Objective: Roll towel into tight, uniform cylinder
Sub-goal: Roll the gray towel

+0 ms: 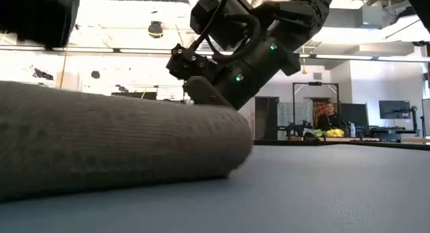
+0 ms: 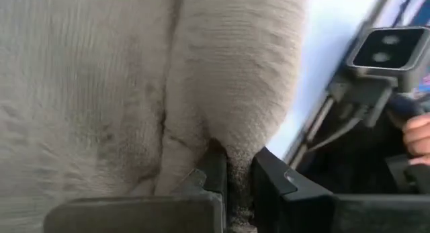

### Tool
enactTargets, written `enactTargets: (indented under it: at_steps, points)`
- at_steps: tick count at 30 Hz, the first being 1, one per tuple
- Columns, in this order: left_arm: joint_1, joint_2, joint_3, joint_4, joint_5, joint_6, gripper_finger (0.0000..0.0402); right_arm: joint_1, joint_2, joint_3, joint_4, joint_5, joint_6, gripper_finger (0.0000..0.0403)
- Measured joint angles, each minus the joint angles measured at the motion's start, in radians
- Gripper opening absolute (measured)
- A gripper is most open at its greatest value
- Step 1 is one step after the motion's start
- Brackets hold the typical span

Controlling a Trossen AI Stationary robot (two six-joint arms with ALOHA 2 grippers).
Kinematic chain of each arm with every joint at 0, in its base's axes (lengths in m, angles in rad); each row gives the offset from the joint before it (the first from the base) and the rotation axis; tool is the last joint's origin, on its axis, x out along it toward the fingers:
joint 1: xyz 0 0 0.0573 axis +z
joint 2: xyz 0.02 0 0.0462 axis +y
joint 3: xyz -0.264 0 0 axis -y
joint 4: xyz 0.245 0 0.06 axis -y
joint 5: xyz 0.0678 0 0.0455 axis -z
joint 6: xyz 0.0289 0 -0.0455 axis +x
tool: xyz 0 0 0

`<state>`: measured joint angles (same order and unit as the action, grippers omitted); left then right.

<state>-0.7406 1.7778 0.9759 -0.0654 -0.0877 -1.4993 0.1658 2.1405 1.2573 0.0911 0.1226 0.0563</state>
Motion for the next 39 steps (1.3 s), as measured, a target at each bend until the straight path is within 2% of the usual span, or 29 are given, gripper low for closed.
enactTargets:
  at_steps: [5,8,11,15,18,21,26,31,35,39]
  points:
    - [0.025,-0.027,-0.195,0.318,0.095,-0.075,0.0016,0.003,-0.052,-0.006,-0.023,-0.001,-0.002,0.0032]
    - [0.041,-0.027,-0.26,0.424,0.136,-0.081,0.0016,0.002,-0.103,-0.009,-0.05,-0.003,-0.019,0.0053]
    - [0.061,-0.026,-0.299,0.492,0.173,-0.083,0.0016,0.002,-0.187,-0.007,-0.065,-0.004,-0.045,0.0072]
    - [0.09,-0.026,-0.311,0.497,0.238,-0.035,0.0016,0.039,-0.291,-0.005,-0.102,-0.025,-0.075,0.0094]
    - [0.11,-0.026,-0.311,0.497,0.269,0.002,0.0016,0.111,-0.343,-0.013,-0.109,-0.095,-0.091,0.0109]
    - [0.126,-0.026,-0.311,0.504,0.289,0.031,0.0016,0.22,-0.351,-0.049,-0.097,-0.107,-0.09,0.0128]
    - [0.139,-0.026,-0.311,0.508,0.299,0.049,0.0016,0.392,-0.301,-0.059,-0.085,0.049,-0.144,0.0169]
    - [0.14,-0.025,-0.311,0.506,0.302,0.04,0.0016,0.481,-0.251,-0.057,-0.025,0.278,-0.229,0.0212]
    - [0.14,-0.025,-0.311,0.509,0.301,0.029,0.0016,0.47,-0.248,-0.055,-0.011,0.289,-0.165,0.0239]
    - [0.14,-0.025,-0.311,0.51,0.3,0.024,0.0016,0.444,-0.218,-0.056,-0.005,0.276,-0.137,0.0245]
